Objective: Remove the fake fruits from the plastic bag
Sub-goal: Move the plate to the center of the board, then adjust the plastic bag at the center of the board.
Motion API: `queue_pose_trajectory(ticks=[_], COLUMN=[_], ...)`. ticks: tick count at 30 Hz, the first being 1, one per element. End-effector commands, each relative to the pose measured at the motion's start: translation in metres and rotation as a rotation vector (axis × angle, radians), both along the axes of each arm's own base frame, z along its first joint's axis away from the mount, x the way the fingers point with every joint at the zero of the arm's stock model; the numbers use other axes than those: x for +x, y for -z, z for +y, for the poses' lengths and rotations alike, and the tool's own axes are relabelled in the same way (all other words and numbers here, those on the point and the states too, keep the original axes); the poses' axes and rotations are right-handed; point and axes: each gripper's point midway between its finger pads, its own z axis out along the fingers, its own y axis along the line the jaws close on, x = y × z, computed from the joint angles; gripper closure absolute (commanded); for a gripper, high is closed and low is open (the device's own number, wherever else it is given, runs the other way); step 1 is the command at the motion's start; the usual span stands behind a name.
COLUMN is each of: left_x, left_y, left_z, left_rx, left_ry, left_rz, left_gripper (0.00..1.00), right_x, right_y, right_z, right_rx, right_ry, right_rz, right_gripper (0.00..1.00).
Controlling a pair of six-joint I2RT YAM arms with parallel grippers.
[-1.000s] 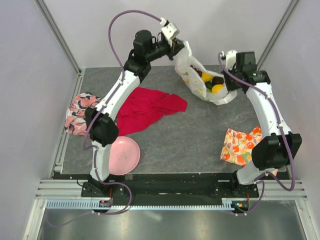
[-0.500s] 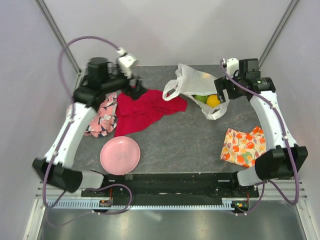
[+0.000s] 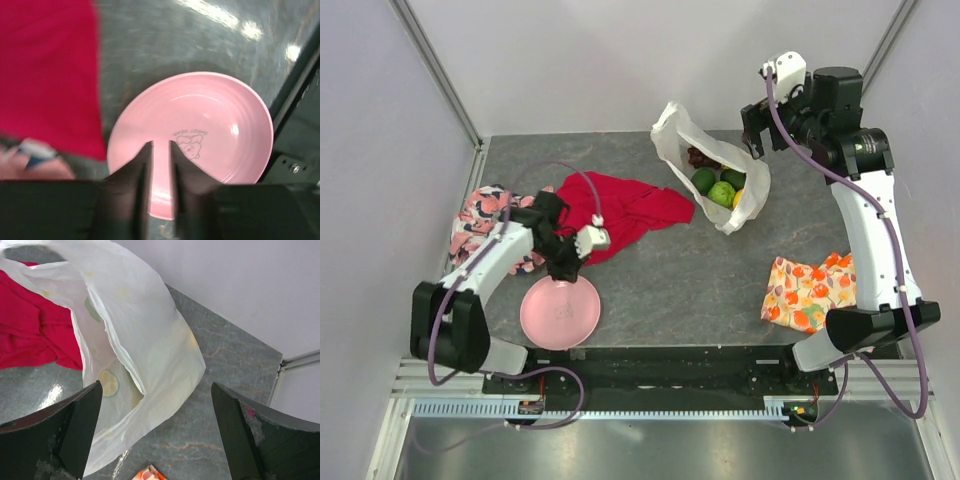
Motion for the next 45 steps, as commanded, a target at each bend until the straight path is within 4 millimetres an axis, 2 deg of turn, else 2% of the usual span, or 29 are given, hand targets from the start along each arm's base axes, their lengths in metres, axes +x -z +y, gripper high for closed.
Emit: queue_pose_trajectory(ticks=[1, 2, 3, 7, 9, 11, 13, 17, 19, 20, 21, 23, 24, 25, 26, 29, 31, 33, 34, 35, 36, 37, 38, 39, 40, 41, 42, 43, 45], left_x=[0.003, 0.005, 0.006, 0.006, -0.001, -0.011, -0.011, -0.011, 0.0, -0.006, 0.006, 0.0, 0.007, -0.001, 0.002, -0.017, -0.038, -0.046, -0.049, -0.044, -0.042, -0.033, -0.024, -0.017, 0.0, 0.011, 0.022, 0.057, 0.095], left_y=[0.042, 0.051, 0.063, 0.073, 0.077, 0.081, 0.084, 0.08, 0.066, 0.073, 0.058, 0.056, 0.041, 0.036, 0.03, 0.018, 0.022, 0.016, 0.006, -0.015, -0.052, -0.079, -0.121, -0.151, -0.196, -0.234, -0.257, -0.288, -0.321], left_z=[-0.002, 0.001, 0.002, -0.012, -0.029, -0.049, -0.067, -0.122, -0.155, -0.173, -0.197, -0.229, -0.251, -0.268, -0.284, -0.315, -0.328, -0.337, -0.342, -0.35, -0.351, -0.349, -0.351, -0.347, -0.332, -0.323, -0.312, -0.286, -0.258], left_rx=[0.165, 0.225, 0.249, 0.257, 0.256, 0.242, 0.228, 0.145, 0.1, 0.091, 0.056, 0.02, -0.022, -0.048, -0.072, -0.146, -0.176, -0.203, -0.234, -0.272, -0.329, -0.384, -0.451, -0.493, -0.553, -0.605, -0.638, -0.658, -0.685], left_ry=[0.198, 0.234, 0.262, 0.387, 0.46, 0.524, 0.543, 0.604, 0.605, 0.634, 0.622, 0.651, 0.646, 0.67, 0.681, 0.722, 0.75, 0.731, 0.717, 0.695, 0.663, 0.636, 0.613, 0.56, 0.497, 0.445, 0.356, 0.224, 0.048], left_rz=[-0.003, -0.008, 0.01, -0.03, -0.029, -0.02, -0.012, -0.02, -0.054, -0.029, -0.07, -0.057, -0.086, -0.085, -0.098, -0.078, -0.027, 0.004, 0.02, -0.005, -0.039, -0.06, -0.127, -0.15, -0.231, -0.295, -0.301, -0.411, -0.507], left_gripper=[0.87, 0.95, 0.97, 0.98, 0.98, 0.98, 0.98, 0.98, 0.98, 0.98, 0.98, 0.98, 0.98, 0.98, 0.98, 0.98, 0.98, 0.98, 0.98, 0.98, 0.98, 0.95, 0.91, 0.85, 0.64, 0.52, 0.43, 0.28, 0.17], right_x=[0.015, 0.015, 0.014, 0.002, -0.001, -0.005, -0.006, -0.003, -0.001, 0.0, 0.001, -0.001, -0.001, -0.003, -0.004, -0.008, -0.01, -0.011, -0.01, -0.009, -0.007, -0.006, -0.004, 0.0, 0.001, -0.002, -0.004, -0.007, -0.018], right_y=[-0.029, -0.032, -0.032, -0.026, -0.015, -0.016, -0.012, -0.01, -0.006, -0.005, -0.003, -0.003, 0.002, 0.003, 0.008, 0.02, 0.026, 0.032, 0.033, 0.029, 0.03, 0.028, 0.026, 0.028, 0.028, 0.027, 0.033, 0.037, 0.06], right_z=[0.001, 0.001, -0.001, -0.005, -0.007, -0.009, -0.01, -0.013, -0.016, -0.018, -0.02, -0.021, -0.023, -0.024, -0.025, -0.03, -0.033, -0.034, -0.034, -0.034, -0.035, -0.034, -0.034, -0.033, -0.03, -0.021, -0.013, -0.002, 0.015], right_rx=[0.013, 0.021, 0.021, 0.022, 0.021, 0.027, 0.031, 0.023, 0.003, -0.002, -0.01, -0.023, -0.031, -0.037, -0.048, -0.074, -0.085, -0.092, -0.094, -0.093, -0.092, -0.091, -0.088, -0.084, -0.076, -0.054, -0.037, -0.028, -0.009], right_ry=[0.029, 0.037, 0.044, 0.063, 0.077, 0.087, 0.096, 0.114, 0.125, 0.131, 0.14, 0.143, 0.145, 0.149, 0.152, 0.164, 0.172, 0.173, 0.176, 0.177, 0.181, 0.18, 0.182, 0.181, 0.168, 0.119, 0.075, 0.031, -0.031], right_rz=[-0.083, -0.089, -0.087, -0.076, -0.051, -0.054, -0.047, -0.044, -0.039, -0.039, -0.036, -0.039, -0.028, -0.03, -0.019, 0.002, 0.014, 0.026, 0.029, 0.02, 0.023, 0.019, 0.015, 0.021, 0.024, 0.033, 0.054, 0.077, 0.179], right_gripper=[0.02, 0.02, 0.02, 0.02, 0.02, 0.02, 0.02, 0.02, 0.02, 0.02, 0.02, 0.02, 0.02, 0.02, 0.02, 0.02, 0.02, 0.02, 0.02, 0.02, 0.02, 0.02, 0.02, 0.02, 0.02, 0.02, 0.02, 0.02, 0.02])
